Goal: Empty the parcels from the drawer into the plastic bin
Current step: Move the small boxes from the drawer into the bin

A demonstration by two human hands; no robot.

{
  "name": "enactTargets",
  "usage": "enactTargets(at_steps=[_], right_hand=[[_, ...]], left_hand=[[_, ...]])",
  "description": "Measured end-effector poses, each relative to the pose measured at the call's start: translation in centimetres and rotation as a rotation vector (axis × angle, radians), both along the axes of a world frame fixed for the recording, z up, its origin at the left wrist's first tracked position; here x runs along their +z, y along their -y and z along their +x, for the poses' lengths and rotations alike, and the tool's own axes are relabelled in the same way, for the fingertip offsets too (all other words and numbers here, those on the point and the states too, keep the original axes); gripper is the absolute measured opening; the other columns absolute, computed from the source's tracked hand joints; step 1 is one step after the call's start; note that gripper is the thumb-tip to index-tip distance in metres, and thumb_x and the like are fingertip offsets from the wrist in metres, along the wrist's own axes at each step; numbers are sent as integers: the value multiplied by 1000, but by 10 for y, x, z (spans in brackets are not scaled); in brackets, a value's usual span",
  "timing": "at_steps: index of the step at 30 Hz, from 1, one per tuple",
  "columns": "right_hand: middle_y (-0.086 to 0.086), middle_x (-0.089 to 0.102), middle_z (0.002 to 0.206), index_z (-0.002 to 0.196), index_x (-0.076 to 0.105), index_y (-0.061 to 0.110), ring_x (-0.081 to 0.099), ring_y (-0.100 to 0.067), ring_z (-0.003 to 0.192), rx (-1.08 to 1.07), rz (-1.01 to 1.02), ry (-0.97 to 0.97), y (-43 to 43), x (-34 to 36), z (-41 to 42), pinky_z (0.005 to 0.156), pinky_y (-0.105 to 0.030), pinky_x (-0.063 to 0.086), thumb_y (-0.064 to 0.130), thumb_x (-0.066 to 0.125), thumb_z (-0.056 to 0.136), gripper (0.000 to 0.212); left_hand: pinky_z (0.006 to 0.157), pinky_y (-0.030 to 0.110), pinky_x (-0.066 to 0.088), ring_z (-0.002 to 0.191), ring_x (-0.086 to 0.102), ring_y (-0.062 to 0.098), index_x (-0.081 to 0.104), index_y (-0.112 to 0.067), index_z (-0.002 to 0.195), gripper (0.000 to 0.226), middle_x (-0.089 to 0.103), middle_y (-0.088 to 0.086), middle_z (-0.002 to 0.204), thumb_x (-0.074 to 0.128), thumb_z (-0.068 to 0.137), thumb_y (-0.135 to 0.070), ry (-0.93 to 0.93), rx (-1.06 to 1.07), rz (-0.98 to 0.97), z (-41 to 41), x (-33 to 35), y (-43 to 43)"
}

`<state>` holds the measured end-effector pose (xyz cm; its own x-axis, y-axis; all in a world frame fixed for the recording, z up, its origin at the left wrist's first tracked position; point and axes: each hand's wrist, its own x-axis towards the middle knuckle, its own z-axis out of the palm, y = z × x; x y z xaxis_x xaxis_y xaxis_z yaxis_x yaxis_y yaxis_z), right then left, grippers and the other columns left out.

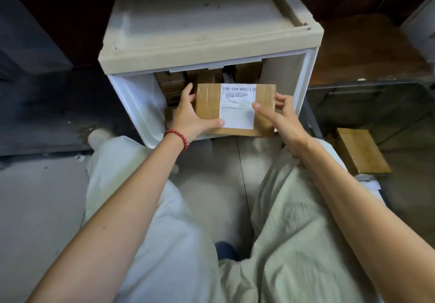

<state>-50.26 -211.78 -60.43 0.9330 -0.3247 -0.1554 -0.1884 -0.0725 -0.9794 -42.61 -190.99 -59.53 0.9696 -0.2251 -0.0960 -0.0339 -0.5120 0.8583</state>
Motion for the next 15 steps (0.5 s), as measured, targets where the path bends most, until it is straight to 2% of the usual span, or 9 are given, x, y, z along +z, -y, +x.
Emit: enactTargets(at_steps=[4,7,10,12,15], right_hand=[[5,48,131,139,35,24,51,-4,118,102,37,-46,-12,4,-12,79,-16,44,54,69,77,77],[14,52,124,140,36,34,54,-8,114,158,74,-135,-23,1,-14,88,-28,43,68,62,75,78],[15,53,130,137,37,45,52,-15,119,221,100,-202,-28,-4,-12,105,-52,36,79,57,68,79],[13,48,136,139,33,48,47,-16,123,261,102,-207,-30,-5,-9,109,-54,32,77,55,73,75],[8,44,141,143,25,47,44,-22,127,245,113,-243,-34,-5,-5,110,-54,31,83,55,63,92]], left_hand=[[111,43,35,133,40,17,6,-25,151,140,36,0,150,94,44,-39,-90,-9,-45,-17,3,-27],[110,44,37,132,42,17,4,-31,151,143,38,0,149,92,38,-46,-141,-10,-94,-28,5,-45],[104,33,40,128,46,13,3,-33,150,139,41,1,148,88,41,-34,-181,-21,-128,-38,1,-60],[97,26,41,120,50,9,4,-34,150,136,44,1,145,88,43,-28,-182,-24,-139,-44,-3,-65],[93,24,43,114,53,7,9,-33,150,126,48,1,141,89,53,-21,-171,2,-142,-46,-12,-73]])
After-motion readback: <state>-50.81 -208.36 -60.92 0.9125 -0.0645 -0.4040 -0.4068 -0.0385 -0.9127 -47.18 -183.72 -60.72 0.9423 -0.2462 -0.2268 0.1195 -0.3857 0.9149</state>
